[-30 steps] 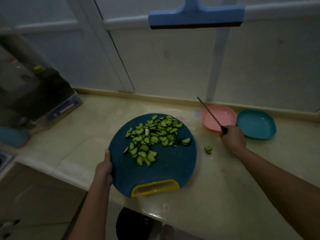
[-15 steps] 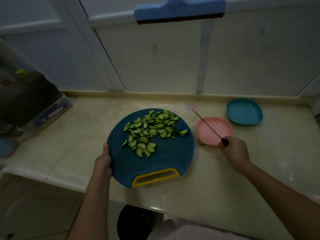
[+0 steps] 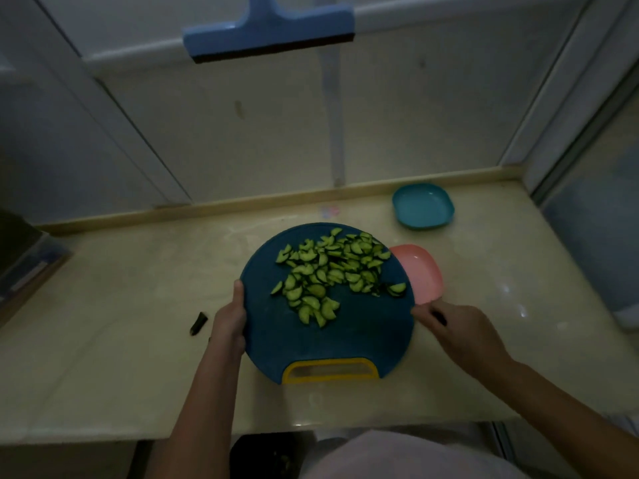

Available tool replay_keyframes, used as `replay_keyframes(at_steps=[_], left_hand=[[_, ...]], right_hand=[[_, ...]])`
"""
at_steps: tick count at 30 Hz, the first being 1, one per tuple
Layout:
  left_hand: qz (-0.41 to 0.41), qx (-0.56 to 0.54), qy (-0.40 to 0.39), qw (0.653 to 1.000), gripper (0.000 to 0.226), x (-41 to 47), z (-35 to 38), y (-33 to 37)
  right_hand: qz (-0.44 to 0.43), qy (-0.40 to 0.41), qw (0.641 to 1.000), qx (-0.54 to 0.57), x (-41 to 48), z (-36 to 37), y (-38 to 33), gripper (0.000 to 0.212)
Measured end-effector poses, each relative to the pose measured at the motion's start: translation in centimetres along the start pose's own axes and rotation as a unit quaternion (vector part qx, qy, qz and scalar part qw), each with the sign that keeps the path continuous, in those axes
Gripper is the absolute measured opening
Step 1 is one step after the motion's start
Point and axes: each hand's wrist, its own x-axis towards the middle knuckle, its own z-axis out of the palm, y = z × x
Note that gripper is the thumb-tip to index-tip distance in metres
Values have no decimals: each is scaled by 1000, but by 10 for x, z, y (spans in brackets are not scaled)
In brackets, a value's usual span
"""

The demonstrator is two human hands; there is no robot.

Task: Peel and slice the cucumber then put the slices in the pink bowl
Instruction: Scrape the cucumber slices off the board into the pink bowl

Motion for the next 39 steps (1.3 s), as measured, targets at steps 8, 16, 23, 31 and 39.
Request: replay_keyframes(at_steps=[8,16,23,31,39], left_hand=[[9,17,-35,999,62,2,31,-3],[16,4,-34,999,55,1,35,-12],[-7,-3,-39,999,66,9,22,-23],[-23,-29,-43,998,71,13,20,-27],[-20,-55,-39,997,65,17,21,-33]], right_hand=[[-118,-68,977,-166,-18,38,-20,105],[-73,-49,979,-183,-17,44,-16,103],[-38,-30,978,-202,-10,33,12,88],[-61,-41,973,-219,14,12,31,81],[-107,-13,966,-237,25,0,55,75]])
